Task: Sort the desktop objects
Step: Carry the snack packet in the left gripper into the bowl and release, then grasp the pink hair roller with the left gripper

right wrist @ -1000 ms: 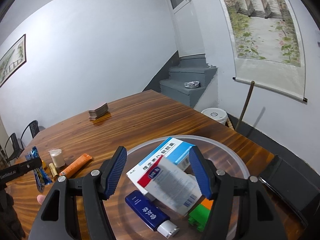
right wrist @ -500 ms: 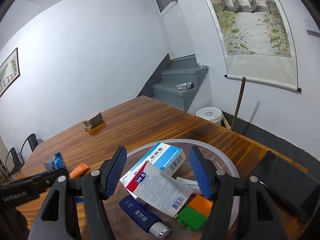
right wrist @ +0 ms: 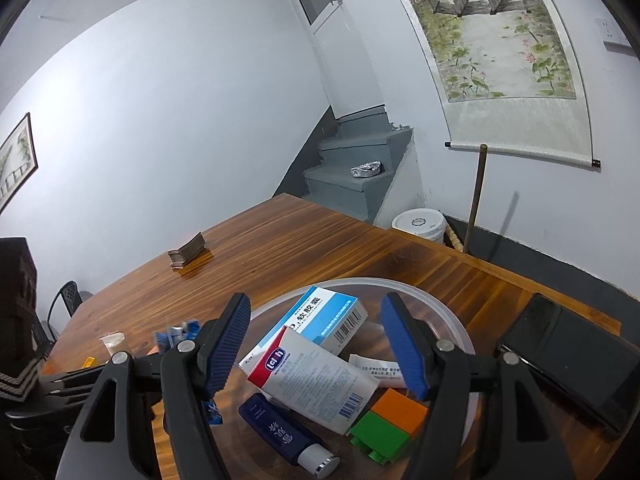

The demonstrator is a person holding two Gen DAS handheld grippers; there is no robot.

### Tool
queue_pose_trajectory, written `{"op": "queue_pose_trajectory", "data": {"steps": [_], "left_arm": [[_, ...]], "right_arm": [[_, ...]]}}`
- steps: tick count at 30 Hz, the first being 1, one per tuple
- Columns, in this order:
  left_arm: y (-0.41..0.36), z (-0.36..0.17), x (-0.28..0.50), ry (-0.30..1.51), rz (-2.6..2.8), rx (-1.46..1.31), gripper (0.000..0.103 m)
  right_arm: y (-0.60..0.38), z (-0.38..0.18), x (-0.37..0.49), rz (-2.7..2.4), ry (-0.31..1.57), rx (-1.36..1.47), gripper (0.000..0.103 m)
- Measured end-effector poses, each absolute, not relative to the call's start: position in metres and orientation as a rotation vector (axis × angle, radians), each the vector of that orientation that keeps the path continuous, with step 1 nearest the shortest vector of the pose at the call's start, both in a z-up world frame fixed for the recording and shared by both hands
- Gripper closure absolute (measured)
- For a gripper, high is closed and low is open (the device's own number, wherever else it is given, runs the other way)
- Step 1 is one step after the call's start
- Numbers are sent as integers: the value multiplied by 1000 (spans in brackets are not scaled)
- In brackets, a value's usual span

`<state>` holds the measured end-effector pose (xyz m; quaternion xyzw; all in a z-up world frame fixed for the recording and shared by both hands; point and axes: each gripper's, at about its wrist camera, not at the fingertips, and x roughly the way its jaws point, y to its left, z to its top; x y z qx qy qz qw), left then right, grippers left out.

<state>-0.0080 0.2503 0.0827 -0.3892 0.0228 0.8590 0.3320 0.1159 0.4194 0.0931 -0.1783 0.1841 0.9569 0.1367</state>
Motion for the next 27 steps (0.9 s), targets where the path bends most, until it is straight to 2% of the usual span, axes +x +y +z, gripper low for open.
{"op": "queue_pose_trajectory", "data": {"steps": [10, 13, 22, 27], "left_arm": [[258, 71, -17, 8, 2180, -1069, 58], [252, 73, -18, -24, 2197, -1061, 47], [237, 80, -14, -46, 2236, -1037, 47], [219, 80, -16, -91, 2259, -1053, 44]], "right_arm": [[420, 93, 117, 2769, 546, -510, 31], [421, 93, 117, 2767, 551, -509, 31], [418, 92, 116, 2772, 524, -531, 30], [413, 91, 115, 2784, 503, -541, 25]]}}
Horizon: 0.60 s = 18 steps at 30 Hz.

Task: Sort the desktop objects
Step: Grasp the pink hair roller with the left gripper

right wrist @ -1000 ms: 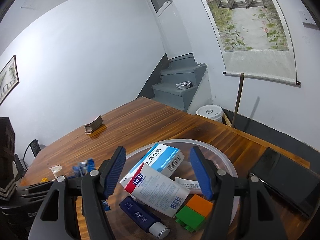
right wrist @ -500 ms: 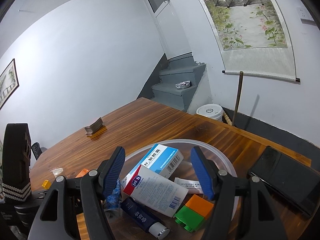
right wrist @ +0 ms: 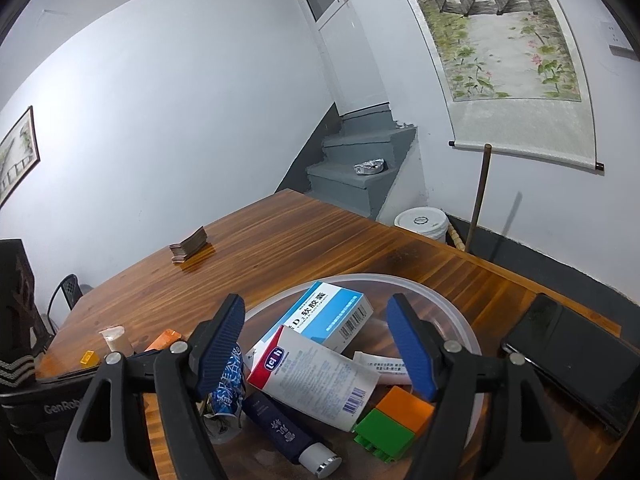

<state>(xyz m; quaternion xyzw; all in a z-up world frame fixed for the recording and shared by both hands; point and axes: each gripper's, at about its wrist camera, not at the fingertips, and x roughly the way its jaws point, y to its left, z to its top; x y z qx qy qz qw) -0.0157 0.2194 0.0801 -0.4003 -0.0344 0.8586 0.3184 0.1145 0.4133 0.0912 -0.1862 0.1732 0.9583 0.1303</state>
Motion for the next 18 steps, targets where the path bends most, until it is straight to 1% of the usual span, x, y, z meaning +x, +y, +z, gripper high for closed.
{"op": "queue_pose_trajectory", "data": {"steps": [1, 9, 12, 17, 18], "left_arm": [[214, 80, -16, -102, 2268, -1055, 42], [169, 74, -15, -151, 2356, -1075, 41], [150, 69, -14, -165, 2403, -1088, 28], [121, 64, -10, -181, 2471, -1095, 23], [116, 63, -10, -177, 2484, -1096, 20]], "right_arm": [[412, 91, 114, 2786, 496, -541, 25], [410, 88, 109, 2793, 478, -573, 25], [409, 88, 108, 2795, 465, -577, 25], [405, 86, 105, 2803, 436, -596, 24], [404, 86, 104, 2803, 432, -601, 24]]}}
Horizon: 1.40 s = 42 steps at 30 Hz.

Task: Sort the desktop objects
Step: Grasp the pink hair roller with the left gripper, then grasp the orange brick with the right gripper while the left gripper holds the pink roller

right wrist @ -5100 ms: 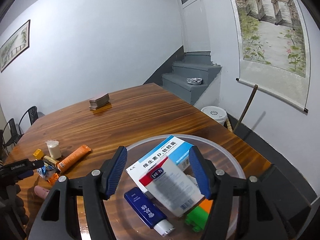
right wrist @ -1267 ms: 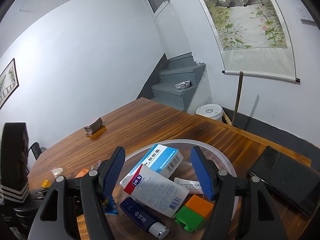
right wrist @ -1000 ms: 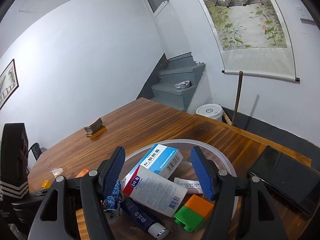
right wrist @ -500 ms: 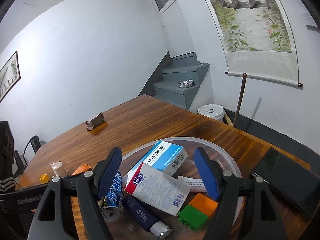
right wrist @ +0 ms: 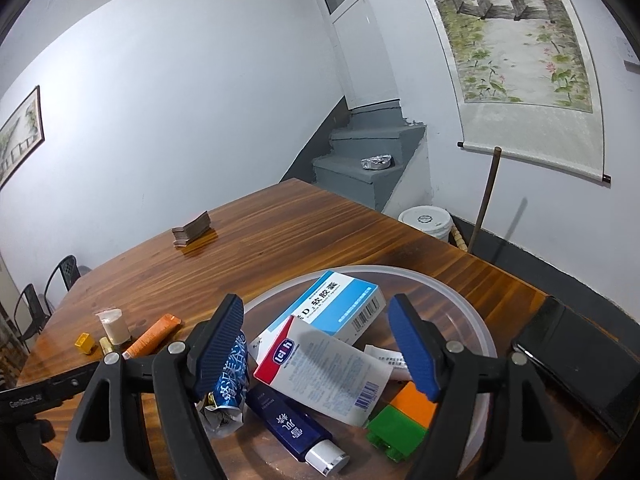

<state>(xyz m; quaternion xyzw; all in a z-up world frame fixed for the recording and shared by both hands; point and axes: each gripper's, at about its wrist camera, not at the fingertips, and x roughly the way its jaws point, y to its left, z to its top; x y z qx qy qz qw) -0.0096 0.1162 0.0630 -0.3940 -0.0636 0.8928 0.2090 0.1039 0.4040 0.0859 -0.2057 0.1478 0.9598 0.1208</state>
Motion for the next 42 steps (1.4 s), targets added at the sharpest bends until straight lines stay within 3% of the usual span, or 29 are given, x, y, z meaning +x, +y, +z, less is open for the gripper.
{"op": "queue_pose_trajectory", "data": {"steps": [6, 10, 26, 29, 33, 42], "left_arm": [[99, 50, -6, -178, 2493, -1133, 15], [93, 44, -2, -174, 2513, -1134, 0], [95, 22, -6, -79, 2551, -1264, 0], [95, 24, -4, -52, 2569, -1258, 8], [93, 26, -1, -41, 2575, -1248, 27], [82, 31, 12, -25, 2602, -1187, 28]], "right_arm": [[401, 84, 101, 2797, 408, -620, 24], [398, 83, 100, 2796, 382, -627, 24], [384, 84, 98, 2823, 287, -614, 24], [380, 84, 98, 2835, 267, -609, 24], [376, 85, 99, 2858, 253, -602, 24], [346, 86, 101, 2975, 229, -652, 24]]}}
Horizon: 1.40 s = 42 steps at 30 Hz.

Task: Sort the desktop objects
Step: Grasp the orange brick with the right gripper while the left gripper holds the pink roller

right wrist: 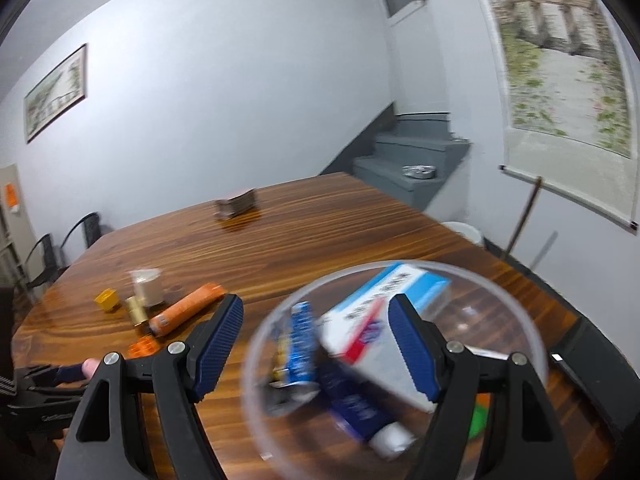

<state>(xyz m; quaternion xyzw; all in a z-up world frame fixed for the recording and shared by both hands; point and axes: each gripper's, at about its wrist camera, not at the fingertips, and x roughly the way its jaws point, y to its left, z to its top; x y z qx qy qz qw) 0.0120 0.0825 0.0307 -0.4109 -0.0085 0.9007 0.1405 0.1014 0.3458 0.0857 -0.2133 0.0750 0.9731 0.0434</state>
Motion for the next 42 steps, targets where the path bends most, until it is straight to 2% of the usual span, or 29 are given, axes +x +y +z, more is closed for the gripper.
{"op": "queue_pose_trajectory", "data": {"steps": [10, 12, 14, 17, 19, 42], "left_arm": [[50, 35, 12, -60, 2701, -1158, 28], [47, 35, 13, -68, 2709, -1149, 28], [43, 36, 13, -73, 2718, -1139, 28], [36, 38, 15, -88, 2737, -1126, 28], [31, 39, 15, -97, 2749, -1118, 28], [22, 37, 13, -166, 2723, -1126, 27]], "right_arm": [[272, 79, 81, 3215, 43, -922, 25], [263, 75, 73, 3233, 30, -1003, 30], [255, 69, 64, 3245, 11, -1098, 41], [241, 61, 49, 3248, -22, -1220, 53], [235, 55, 43, 3248, -36, -1274, 55], [202, 34, -3, 3235, -182, -1479, 55]]}}
